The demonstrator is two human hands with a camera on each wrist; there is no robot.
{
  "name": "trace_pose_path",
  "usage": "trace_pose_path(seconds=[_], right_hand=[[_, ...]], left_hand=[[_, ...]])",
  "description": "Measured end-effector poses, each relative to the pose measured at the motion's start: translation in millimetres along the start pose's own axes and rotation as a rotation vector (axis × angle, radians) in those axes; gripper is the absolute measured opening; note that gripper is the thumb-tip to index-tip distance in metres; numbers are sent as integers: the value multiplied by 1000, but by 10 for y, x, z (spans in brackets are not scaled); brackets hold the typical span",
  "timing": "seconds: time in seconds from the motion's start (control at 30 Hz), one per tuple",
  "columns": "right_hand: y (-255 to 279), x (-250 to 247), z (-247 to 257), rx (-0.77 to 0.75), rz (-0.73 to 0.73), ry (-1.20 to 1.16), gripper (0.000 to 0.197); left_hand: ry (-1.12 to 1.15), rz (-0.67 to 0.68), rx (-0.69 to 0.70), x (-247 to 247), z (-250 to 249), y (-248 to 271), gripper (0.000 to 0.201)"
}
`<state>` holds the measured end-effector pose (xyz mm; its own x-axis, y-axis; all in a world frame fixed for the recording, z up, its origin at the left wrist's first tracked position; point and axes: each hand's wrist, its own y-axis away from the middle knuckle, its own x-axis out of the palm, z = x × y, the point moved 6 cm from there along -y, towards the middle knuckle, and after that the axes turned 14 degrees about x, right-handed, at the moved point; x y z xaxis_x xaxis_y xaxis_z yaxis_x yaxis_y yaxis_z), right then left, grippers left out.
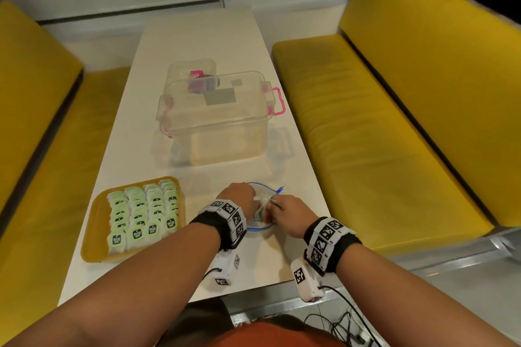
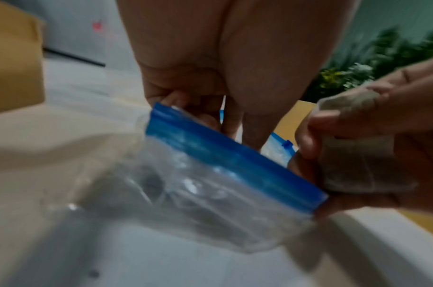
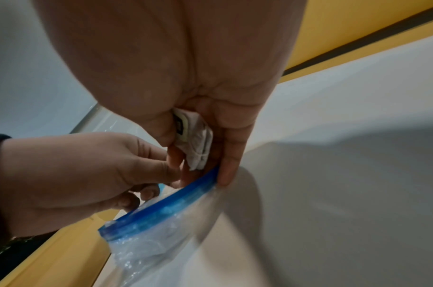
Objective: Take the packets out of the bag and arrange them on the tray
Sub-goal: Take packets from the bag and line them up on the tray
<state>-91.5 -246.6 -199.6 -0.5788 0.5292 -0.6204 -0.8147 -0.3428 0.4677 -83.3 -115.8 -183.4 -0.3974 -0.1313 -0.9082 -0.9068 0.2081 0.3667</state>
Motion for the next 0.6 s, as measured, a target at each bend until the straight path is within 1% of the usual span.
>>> trace_pose_path(seconds=[0.1, 0.17, 0.23, 0.27, 0.33, 0.37, 0.43, 0.47, 0.53, 0.6], right_hand=[[-17, 4, -35, 17, 4, -10, 32], [-30, 5, -48, 34, 19, -38, 33], [-39, -10, -38, 56, 60, -134, 34], [-43, -21, -40, 84, 91, -220, 34], [-23, -52, -13, 133, 139, -377, 30], [-12, -76, 23, 132, 140, -408, 28], [-1, -128, 103, 105, 114, -395, 27], [3, -157, 142, 99, 99, -372, 27], [-3, -213, 206, 96, 64, -318, 28], [-7, -269, 278, 79, 20, -276, 29]], left_hand=[[146, -21, -53, 2, 19, -19, 24], [207, -60, -70, -25, 10, 3, 20], [252, -122, -68, -96, 17, 53, 18], [280, -158, -58, -149, 31, 83, 16], [379, -257, -19, -290, 73, 161, 9], [449, -316, 12, -375, 92, 214, 9], [571, -428, 84, -560, 119, 336, 21], [598, -473, 117, -653, 134, 397, 24], [560, -541, 157, -835, 164, 501, 29], [496, -601, 163, -1004, 213, 580, 29]])
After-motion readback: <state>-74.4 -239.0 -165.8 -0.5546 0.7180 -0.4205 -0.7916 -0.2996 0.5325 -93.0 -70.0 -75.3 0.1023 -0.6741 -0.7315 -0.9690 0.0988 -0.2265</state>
